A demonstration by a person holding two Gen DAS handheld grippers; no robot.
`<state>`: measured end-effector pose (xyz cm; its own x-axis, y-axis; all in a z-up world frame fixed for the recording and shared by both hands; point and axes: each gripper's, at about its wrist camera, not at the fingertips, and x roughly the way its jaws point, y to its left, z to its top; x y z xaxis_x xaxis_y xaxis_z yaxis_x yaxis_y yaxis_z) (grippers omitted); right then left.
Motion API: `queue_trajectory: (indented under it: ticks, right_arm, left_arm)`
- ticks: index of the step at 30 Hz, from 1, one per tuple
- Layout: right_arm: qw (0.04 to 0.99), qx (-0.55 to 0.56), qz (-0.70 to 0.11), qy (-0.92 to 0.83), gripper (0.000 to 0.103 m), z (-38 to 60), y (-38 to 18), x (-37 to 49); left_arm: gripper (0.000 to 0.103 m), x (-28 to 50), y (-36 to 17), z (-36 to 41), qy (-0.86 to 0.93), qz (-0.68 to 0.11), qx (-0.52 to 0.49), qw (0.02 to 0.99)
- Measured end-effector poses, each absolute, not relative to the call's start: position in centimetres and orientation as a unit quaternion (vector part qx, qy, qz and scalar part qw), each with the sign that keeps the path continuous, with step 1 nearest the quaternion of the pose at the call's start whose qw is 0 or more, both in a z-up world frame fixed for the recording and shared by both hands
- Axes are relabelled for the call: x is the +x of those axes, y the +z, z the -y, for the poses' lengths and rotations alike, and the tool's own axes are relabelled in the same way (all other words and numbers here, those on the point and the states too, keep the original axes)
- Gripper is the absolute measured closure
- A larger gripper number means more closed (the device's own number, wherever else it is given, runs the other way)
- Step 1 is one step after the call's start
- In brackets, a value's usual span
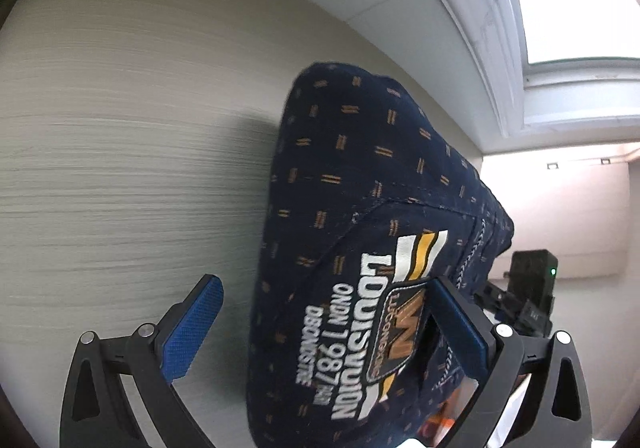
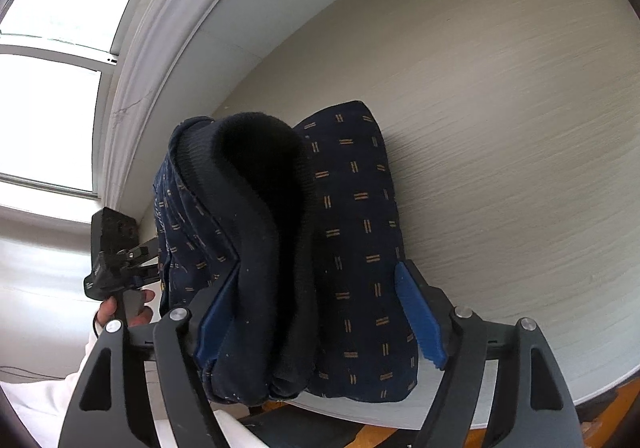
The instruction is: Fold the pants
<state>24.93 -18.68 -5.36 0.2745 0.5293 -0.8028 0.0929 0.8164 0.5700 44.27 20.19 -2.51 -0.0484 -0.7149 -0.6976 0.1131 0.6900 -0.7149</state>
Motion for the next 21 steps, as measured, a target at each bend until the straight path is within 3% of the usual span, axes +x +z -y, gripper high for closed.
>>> queue_trajectory:
  ticks: [14, 17, 21]
  right_arm:
    - [0.744, 0.253, -0.597, 0.163, 0.028, 18.6, -5.7, 25.4]
    - [0.738, 0.259, -0.601, 0.164, 0.022, 19.0, -6.2, 25.3]
    - [0.733, 0.264, -0.604, 0.167, 0.022, 17.7, -6.7, 26.1]
  left_arm:
    - [0.000, 44.2, -3.5, -18.3, -0.329, -0.659, -0.220, 0.640]
    - [0.000, 44.1, -3.9, -18.4, -0.327, -0.663, -0.228, 0.633]
    - [0.000, 44.0, -3.8, -18.4, -0.326, -0.660, -0.223, 0.639]
